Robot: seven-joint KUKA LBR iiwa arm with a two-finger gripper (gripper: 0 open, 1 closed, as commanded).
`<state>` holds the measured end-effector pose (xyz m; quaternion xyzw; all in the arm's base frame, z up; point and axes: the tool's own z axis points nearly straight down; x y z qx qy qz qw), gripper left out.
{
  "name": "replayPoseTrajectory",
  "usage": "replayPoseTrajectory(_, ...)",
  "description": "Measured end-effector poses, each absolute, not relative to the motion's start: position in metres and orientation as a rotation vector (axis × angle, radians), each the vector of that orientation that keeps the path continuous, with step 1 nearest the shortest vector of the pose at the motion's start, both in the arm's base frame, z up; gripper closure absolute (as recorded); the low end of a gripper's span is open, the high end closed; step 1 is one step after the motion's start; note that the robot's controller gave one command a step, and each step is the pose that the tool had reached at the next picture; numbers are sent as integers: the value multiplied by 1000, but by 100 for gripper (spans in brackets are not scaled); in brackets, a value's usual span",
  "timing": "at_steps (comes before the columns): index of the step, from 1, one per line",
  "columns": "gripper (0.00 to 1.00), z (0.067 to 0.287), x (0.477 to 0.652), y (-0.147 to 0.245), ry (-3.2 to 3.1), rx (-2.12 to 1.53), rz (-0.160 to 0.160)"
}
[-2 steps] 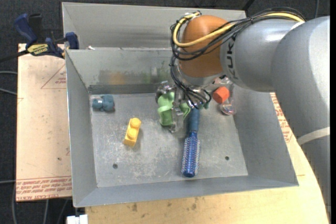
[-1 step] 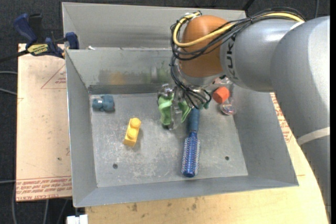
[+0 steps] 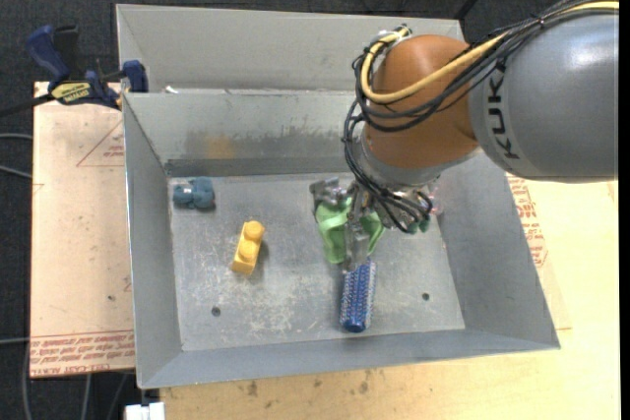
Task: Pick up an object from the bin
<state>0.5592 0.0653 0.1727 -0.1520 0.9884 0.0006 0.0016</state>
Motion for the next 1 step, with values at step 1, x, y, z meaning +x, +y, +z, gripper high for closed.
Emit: replayPoseTrajectory(1,100,241,548,70,3089,-517,1)
